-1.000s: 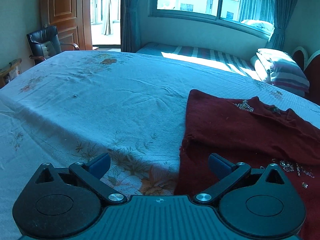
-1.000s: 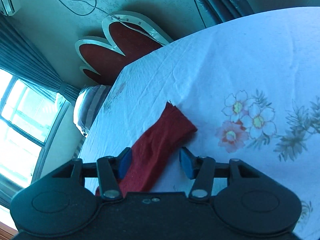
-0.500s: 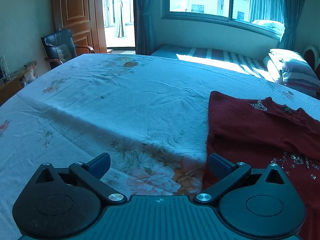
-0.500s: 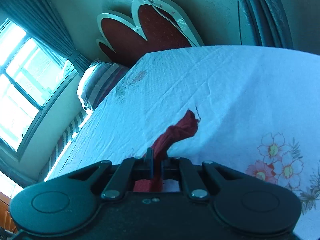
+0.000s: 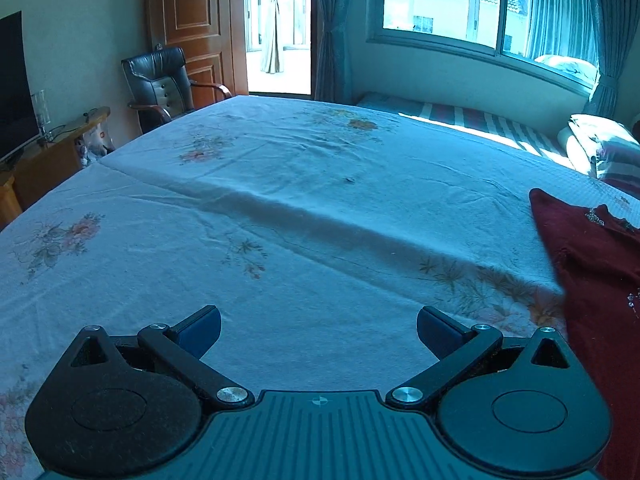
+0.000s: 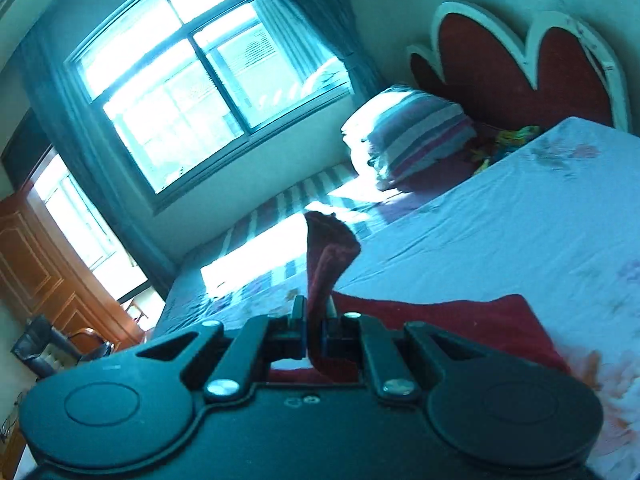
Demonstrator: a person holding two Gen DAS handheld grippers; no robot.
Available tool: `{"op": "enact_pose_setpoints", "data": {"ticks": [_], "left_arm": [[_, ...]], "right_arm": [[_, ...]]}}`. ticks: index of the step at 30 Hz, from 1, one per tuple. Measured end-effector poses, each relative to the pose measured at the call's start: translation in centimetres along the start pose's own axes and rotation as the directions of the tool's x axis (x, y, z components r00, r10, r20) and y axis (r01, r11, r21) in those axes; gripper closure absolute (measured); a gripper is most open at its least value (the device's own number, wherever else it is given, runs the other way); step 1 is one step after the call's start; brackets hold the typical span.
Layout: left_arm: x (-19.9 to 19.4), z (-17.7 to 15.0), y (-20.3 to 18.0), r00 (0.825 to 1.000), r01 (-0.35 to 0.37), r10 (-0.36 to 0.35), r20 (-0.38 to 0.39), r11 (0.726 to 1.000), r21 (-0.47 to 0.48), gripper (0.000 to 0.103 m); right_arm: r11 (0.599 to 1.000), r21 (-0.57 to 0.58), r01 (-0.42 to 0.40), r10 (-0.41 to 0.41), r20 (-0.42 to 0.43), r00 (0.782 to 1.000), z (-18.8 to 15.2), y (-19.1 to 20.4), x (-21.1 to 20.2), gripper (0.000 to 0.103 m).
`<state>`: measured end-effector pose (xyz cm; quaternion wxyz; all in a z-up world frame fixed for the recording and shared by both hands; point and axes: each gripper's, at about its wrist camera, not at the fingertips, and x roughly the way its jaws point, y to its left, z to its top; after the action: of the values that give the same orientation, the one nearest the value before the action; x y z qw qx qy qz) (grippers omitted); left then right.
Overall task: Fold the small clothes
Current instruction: 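Grasp the cuff with the right tool and fold it across the body, then open the right tool to release the sleeve and withdraw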
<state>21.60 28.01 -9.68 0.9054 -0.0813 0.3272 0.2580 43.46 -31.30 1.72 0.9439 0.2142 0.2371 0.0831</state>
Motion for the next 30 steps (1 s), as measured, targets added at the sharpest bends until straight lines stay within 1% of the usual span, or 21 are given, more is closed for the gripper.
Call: {"op": "enact_pose_setpoints", "data": {"ticks": [2,4,6,7,9,11,13,17,20,24,30], "left_arm": [[-0.4,0.1,1.7,1.0,-0.006,0.006,0.012,1.0,0.01,0.0],[-0.6,0.2,3.3,1.0,-0.015,0.015,0.017,1.0,0.002,0.0],[-0.7,0.2,4.7,1.0,0.002,-0.002,0.01,1.0,-0.03,0.0],[-0.7,0.2,5.2,1.0,0.009,-0.008,0.007,0.999,-0.041,0.0],[-0.8,0.0,6.1,1.0,0.008,-0.008,0.01,0.999,-0.047,0.0],[-0.8,-0.3,6.9,1.0,0.005,-0.005,0.01,0.999,-0.047,0.0],[-0.4,-0.7,7.5,1.0,0.005,-0.005,-0.002,0.999,-0.054,0.0],[0.1,-1.4,7.5,1.0,0.012,-0.013,-0.024,0.998,-0.06,0.0],[0.4,-1.4,7.1,0.999,0.028,-0.03,-0.023,0.998,-0.059,0.0],[0.4,-1.1,5.8,0.999,0.048,-0.049,-0.018,0.998,-0.042,0.0],[0.0,-0.8,4.2,0.998,0.06,-0.061,-0.018,0.998,-0.027,0.0]], "right_arm": [[0.997,-0.05,-0.065,0.062,-0.062,0.996,-2.7,5.4,2.8,0.095],[0.99,-0.091,-0.104,0.092,-0.128,0.988,-5.7,9.0,5.3,0.095],[0.98,-0.159,-0.122,0.087,-0.21,0.974,-9.2,12.2,8.1,0.095],[0.974,-0.193,-0.121,0.067,-0.265,0.962,-11.5,13.6,9.7,0.095],[0.967,-0.229,-0.11,0.034,-0.313,0.949,-14.3,14.8,11.1,0.095],[0.969,-0.221,-0.107,0.027,-0.337,0.941,-16.2,15.7,11.3,0.095],[0.966,-0.234,-0.11,0.029,-0.326,0.945,-17.5,16.7,9.8,0.095],[0.956,-0.262,-0.132,0.049,-0.302,0.952,-16.8,17.8,9.1,0.095],[0.947,-0.283,-0.153,0.068,-0.29,0.955,-15.8,18.9,10.4,0.095],[0.938,-0.292,-0.187,0.093,-0.307,0.947,-15.9,20.2,11.1,0.095],[0.933,-0.284,-0.221,0.113,-0.353,0.929,-17.5,21.0,12.7,0.095]]}}
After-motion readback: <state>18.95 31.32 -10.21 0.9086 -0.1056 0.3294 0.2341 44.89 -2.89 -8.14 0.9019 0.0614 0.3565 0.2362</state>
